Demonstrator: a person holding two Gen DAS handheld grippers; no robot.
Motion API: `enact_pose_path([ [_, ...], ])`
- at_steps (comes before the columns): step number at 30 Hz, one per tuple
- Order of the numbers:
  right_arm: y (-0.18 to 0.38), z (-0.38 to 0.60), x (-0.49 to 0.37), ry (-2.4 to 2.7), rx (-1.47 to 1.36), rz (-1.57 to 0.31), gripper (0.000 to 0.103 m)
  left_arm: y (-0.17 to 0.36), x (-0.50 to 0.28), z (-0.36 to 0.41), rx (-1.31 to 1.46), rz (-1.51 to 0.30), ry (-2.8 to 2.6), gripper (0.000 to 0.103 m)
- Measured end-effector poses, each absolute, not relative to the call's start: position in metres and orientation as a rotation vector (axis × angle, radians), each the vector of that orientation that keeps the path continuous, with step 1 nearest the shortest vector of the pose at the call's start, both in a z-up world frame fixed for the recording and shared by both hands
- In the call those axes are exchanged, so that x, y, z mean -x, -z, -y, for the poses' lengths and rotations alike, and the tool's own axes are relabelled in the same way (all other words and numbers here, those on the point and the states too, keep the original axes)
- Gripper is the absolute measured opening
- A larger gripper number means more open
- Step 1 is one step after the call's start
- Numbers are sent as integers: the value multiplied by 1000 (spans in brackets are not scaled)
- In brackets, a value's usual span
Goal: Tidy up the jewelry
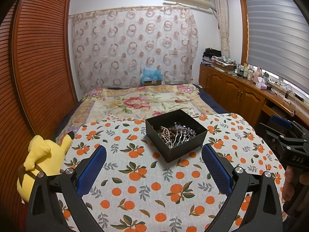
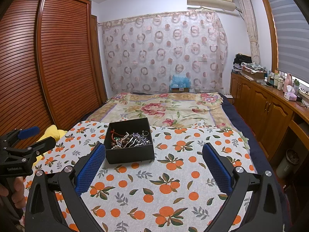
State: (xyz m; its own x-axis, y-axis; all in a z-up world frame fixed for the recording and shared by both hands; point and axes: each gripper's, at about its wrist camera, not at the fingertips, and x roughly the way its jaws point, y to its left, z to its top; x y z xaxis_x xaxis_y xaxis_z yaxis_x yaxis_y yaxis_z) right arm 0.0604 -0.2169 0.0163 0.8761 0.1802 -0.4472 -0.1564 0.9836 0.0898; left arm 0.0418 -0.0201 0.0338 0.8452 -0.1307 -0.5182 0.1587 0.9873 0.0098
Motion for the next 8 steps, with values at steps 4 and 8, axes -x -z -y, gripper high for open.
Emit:
enact_pose_path([
  [4,-17,217,-60,-176,-52,-471,101,-36,-42,21,-55,-546,153,95],
  [8,-16,217,-60,-176,-53,-471,101,-36,-42,21,-54,-545,153,95],
])
